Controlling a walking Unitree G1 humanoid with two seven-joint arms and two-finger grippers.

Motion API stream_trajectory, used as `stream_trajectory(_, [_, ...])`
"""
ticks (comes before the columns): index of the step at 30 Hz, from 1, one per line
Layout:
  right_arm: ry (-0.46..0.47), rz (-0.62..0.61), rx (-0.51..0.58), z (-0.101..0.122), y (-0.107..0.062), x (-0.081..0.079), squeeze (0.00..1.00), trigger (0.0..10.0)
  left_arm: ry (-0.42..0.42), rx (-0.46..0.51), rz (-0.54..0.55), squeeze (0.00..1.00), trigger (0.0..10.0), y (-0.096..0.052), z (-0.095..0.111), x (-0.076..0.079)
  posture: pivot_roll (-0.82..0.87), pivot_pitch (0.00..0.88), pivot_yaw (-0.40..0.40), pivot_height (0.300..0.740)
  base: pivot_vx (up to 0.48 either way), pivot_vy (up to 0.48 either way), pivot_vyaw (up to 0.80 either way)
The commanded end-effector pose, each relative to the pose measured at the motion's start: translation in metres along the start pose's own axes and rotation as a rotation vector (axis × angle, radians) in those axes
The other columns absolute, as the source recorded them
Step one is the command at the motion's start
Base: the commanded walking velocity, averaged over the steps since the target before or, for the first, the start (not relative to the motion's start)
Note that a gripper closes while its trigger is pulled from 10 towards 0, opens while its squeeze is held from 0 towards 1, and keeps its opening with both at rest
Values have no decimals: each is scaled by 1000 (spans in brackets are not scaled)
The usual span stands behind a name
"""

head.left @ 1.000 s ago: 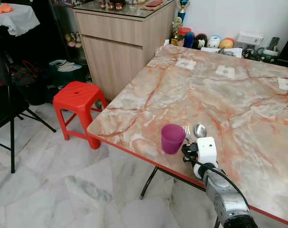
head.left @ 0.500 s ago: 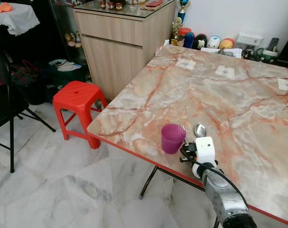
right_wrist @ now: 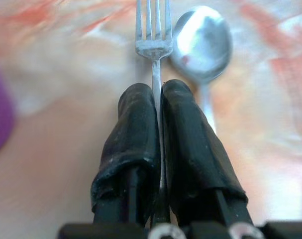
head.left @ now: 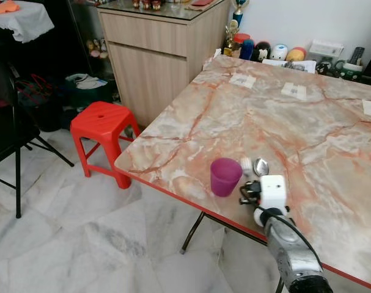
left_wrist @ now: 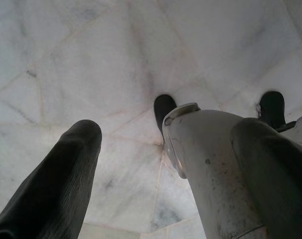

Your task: Setting the table

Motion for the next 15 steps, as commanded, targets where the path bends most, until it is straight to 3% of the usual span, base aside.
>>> stream_trajectory(1, [27, -37, 68, 11, -1, 6, 0, 10000, 12, -32, -2, 0, 10000, -2, -9, -1, -3, 114, -6, 740, 0, 0, 0])
stream_trajectory(15, [73, -18, 225, 36, -5, -2, 0, 10000, 13, -31, 1, 0, 10000, -2, -9, -1, -1, 111, -10, 740, 0, 0, 0])
Point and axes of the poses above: a point about 5 cm out from each wrist's last joint towards the gripper, its own y axis pointing out of the wrist towards the gripper, its own z axis along the axis of the wrist's last joint, x = y × z, the point moved 2 cm from there along y, pointing out of the wrist towards the gripper, and after that the axes turned 6 degrees about -y, right-handed, at the moved point
